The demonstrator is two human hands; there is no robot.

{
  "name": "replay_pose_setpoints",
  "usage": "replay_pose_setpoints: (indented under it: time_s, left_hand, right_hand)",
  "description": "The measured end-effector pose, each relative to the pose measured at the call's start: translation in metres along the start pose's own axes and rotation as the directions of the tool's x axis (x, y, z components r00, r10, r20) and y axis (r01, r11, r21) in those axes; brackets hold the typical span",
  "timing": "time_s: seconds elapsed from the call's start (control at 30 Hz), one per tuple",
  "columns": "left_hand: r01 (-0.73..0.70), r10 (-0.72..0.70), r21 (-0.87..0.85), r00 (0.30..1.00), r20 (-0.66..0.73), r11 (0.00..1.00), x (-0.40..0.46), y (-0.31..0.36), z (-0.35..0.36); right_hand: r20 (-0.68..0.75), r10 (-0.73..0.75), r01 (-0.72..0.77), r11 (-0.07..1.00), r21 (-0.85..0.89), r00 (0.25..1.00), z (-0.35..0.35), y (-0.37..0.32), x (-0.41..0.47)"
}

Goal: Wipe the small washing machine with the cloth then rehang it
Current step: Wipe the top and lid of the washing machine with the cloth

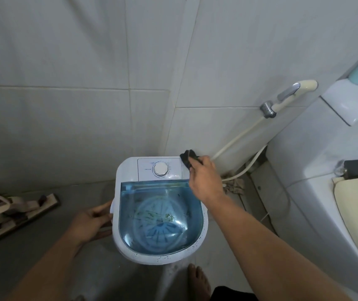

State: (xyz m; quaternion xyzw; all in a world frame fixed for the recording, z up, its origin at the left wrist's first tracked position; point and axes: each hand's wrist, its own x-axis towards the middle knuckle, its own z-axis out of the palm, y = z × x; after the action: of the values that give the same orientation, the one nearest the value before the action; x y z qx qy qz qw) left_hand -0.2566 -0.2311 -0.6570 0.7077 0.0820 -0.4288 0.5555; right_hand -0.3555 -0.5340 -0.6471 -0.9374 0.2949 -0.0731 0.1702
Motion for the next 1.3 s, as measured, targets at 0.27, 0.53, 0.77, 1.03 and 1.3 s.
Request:
replay_pose_setpoints:
  time_s: [0.27,0.53,0.77,1.03,1.3]
  left_hand:
    - [0.012,-0.012,-0.027,1.000,0.016,1.000,0.002,-0.002,0.000]
    - [0.029,-0.029,-0.030,1.000,-0.001,0.999,0.004,-0.004,-0.001]
    - [0.033,-0.033,-0.035,0.999,0.006,0.999,0.002,-0.003,-0.001]
    - [0.031,-0.031,-0.016,0.999,-0.006,0.999,0.003,-0.004,-0.002]
    - [0.046,-0.046,-0.035,0.999,0.013,0.998,0.009,-0.008,-0.006]
  right_hand:
    - [0.126,-0.257,0.261,0.965,-0.013,0.958,-0.009,-0.009,-0.025]
    - [0.152,-0.117,0.142,0.977,-0.161,0.981,0.002,-0.047,0.009]
    - [0.250,-0.274,0.342,0.893,-0.291,0.929,-0.017,-0.014,-0.010]
    - [0.200,-0.184,0.212,0.969,-0.130,0.962,-0.021,-0.061,0.032]
    - [0.277,-0.188,0.246,0.950,-0.193,0.942,-0.017,-0.026,0.040]
